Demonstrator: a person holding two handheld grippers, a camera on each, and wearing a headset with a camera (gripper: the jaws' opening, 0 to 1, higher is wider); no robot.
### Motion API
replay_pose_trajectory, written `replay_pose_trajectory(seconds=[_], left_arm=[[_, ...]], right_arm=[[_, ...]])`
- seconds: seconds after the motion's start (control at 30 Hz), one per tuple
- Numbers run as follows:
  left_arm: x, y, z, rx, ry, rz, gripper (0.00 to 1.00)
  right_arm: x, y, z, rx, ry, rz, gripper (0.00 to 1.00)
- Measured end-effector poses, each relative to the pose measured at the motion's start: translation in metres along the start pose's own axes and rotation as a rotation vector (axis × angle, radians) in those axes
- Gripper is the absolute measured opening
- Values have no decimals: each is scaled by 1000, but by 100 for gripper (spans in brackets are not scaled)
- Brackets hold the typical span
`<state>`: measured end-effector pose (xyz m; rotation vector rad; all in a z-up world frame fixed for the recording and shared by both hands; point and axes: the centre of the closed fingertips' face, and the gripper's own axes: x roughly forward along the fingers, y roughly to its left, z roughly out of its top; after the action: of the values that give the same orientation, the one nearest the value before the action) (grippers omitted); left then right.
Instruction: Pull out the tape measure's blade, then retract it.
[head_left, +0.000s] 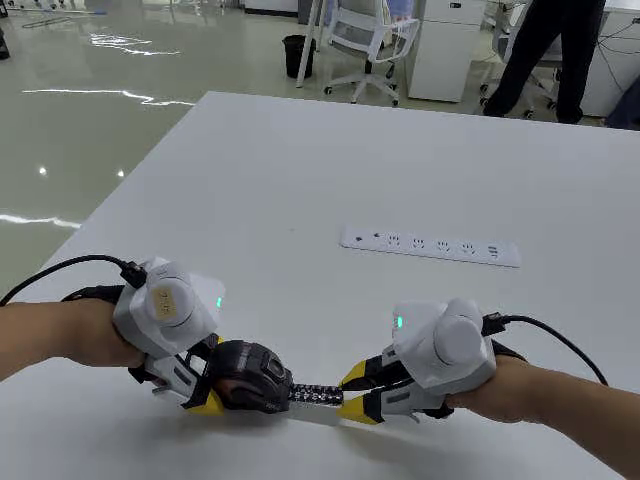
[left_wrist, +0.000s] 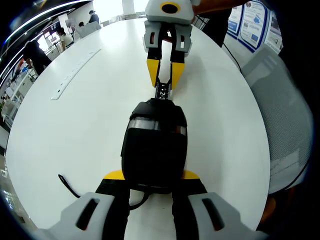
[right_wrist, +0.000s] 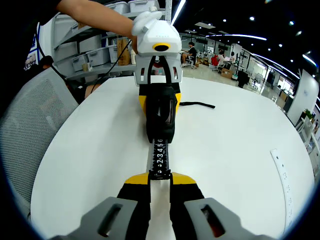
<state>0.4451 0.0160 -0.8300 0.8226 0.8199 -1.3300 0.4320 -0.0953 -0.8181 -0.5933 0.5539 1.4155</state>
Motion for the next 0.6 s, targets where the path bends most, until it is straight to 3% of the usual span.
replay_pose_trajectory(seconds=[0.6], left_arm=[[0, 0, 0, -1, 4, -1, 27]], right_arm=[[-4, -1, -3, -6, 0, -2, 12]])
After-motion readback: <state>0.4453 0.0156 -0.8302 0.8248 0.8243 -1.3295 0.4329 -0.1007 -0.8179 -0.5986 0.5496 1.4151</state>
